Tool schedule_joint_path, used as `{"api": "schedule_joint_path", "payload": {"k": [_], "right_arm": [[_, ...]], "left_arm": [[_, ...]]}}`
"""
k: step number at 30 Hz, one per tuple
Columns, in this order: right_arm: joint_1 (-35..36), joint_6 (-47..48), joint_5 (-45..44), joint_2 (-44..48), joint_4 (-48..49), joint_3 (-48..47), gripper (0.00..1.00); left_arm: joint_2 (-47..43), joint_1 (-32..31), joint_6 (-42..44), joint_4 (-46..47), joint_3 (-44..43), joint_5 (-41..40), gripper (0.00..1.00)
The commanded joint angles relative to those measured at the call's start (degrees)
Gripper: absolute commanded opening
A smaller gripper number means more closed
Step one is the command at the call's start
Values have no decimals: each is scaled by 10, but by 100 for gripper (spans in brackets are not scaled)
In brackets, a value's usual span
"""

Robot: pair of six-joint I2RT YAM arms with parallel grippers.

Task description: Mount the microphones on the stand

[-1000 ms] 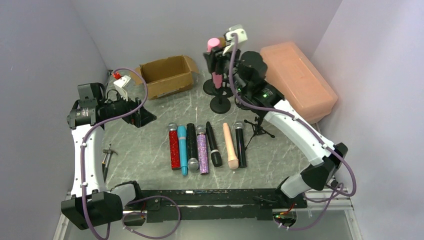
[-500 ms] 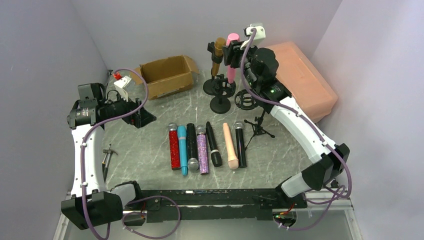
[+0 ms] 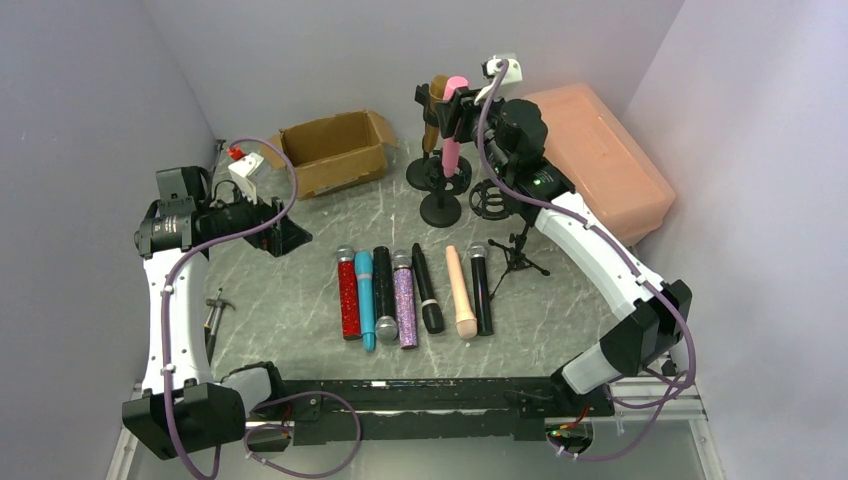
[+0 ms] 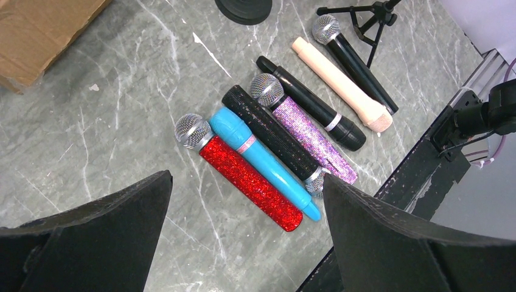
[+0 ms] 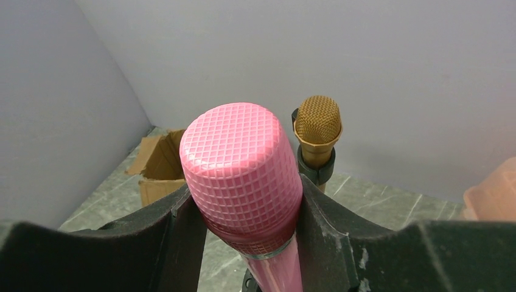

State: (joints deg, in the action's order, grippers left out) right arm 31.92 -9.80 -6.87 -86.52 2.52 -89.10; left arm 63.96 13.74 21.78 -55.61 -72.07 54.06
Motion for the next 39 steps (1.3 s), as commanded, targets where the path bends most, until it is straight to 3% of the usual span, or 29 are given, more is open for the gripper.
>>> {"api": "schedule_joint_path", "payload": {"k": [1,24,27,33,39], "right_arm": [[0,-10,7,-4,45,8,0],[-10,8,-4,-55,31,7,0],[-12,-2,-11,-61,10,3,8],[-13,-13,-4,-43,36,42,40],[-13,-9,6,-43,5,14,63]], "left_arm": [[-14,0,14,-3,3,2,99],[-18,1,31,-13,6,-5,99],[-20,1,30,-13,5,-7,99],[-21,1,32,-12,5,-12,100],[-20,1,29,-12,3,-18,99]]}}
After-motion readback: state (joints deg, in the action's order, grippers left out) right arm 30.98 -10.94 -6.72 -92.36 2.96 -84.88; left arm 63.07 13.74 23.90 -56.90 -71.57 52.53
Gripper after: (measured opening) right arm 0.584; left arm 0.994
